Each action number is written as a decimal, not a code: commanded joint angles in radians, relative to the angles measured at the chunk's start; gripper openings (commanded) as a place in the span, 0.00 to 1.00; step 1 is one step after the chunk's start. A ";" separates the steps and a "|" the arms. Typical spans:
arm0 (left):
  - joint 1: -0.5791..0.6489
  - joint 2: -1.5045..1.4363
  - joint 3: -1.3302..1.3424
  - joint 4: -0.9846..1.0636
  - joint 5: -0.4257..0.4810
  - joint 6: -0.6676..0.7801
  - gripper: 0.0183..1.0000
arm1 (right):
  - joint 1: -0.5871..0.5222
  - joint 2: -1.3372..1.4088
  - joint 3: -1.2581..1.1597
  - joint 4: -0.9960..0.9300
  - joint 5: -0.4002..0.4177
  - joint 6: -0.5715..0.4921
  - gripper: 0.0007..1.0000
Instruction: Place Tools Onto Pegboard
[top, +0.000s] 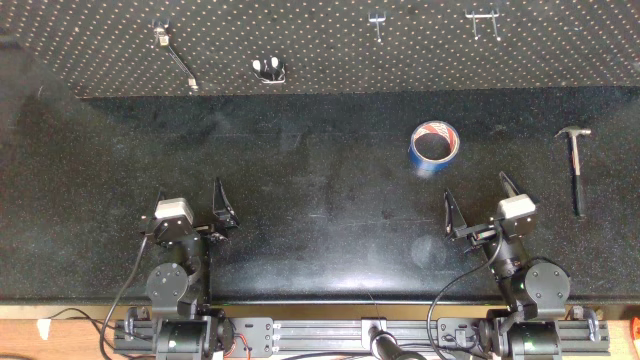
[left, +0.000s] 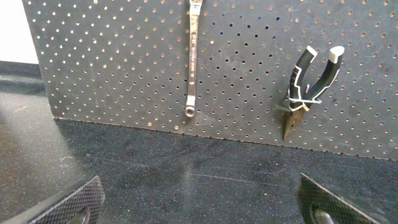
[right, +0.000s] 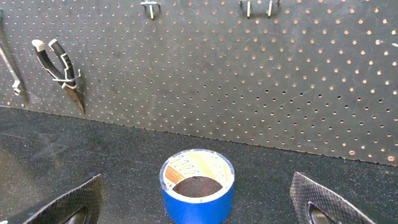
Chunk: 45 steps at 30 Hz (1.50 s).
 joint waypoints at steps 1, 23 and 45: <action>0.005 -0.014 -0.002 -0.010 0.010 -0.012 1.00 | 0.005 -0.007 -0.003 -0.005 -0.010 0.014 0.98; 0.005 -0.014 -0.002 -0.010 0.010 -0.012 1.00 | 0.072 1.029 0.856 -0.504 -0.077 0.151 0.97; 0.005 -0.014 -0.002 -0.010 0.010 -0.012 1.00 | 0.253 1.696 1.181 -0.715 0.101 0.151 0.98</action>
